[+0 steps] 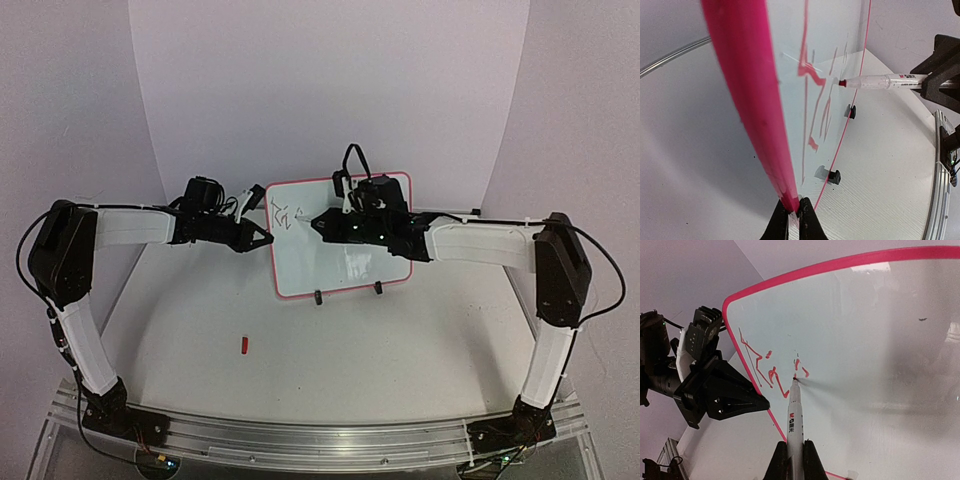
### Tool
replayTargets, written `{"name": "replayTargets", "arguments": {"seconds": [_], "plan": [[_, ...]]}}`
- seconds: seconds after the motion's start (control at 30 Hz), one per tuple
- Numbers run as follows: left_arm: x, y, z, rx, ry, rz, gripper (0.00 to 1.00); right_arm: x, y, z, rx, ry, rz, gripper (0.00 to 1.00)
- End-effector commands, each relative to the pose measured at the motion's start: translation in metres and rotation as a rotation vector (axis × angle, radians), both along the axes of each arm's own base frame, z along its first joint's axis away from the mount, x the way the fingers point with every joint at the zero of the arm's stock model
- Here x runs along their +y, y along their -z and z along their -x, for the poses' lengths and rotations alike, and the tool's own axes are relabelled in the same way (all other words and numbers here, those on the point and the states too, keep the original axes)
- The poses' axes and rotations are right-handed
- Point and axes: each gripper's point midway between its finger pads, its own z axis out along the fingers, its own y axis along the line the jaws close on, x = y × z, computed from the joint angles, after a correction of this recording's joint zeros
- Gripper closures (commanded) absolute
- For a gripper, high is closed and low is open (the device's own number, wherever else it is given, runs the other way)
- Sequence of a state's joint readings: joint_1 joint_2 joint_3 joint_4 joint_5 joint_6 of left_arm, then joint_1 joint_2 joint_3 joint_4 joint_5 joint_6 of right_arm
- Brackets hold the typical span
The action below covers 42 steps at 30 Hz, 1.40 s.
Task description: Write a sentence on the whiteboard
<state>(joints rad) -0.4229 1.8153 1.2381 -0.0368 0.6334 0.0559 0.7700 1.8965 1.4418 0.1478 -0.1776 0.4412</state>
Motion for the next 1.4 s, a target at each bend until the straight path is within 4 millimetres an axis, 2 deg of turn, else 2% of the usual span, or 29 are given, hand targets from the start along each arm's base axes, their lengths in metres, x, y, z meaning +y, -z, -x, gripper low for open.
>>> {"name": "replayTargets", "arguments": {"seconds": [0.0,0.3,0.7,0.8,1.07,1.37], "plan": [[0.006,0.003,-0.009,-0.044,-0.029,-0.073,1.00,0.002,0.001,-0.005,0.008,0.009,-0.004,1.00],[0.006,0.002,-0.009,-0.044,-0.029,-0.072,1.00,-0.016,0.002,-0.005,-0.004,0.077,0.027,1.00],[0.005,0.002,-0.008,-0.046,-0.028,-0.071,1.00,-0.026,0.005,0.000,-0.005,0.096,0.047,1.00],[0.006,0.002,-0.009,-0.045,-0.029,-0.071,1.00,-0.024,0.007,0.002,0.000,0.079,0.048,1.00],[0.006,0.002,-0.008,-0.044,-0.028,-0.070,1.00,-0.002,0.014,0.008,0.016,-0.001,0.043,1.00],[0.005,0.000,-0.009,-0.047,-0.028,-0.068,1.00,0.010,0.007,0.008,0.002,-0.030,0.029,1.00]]}}
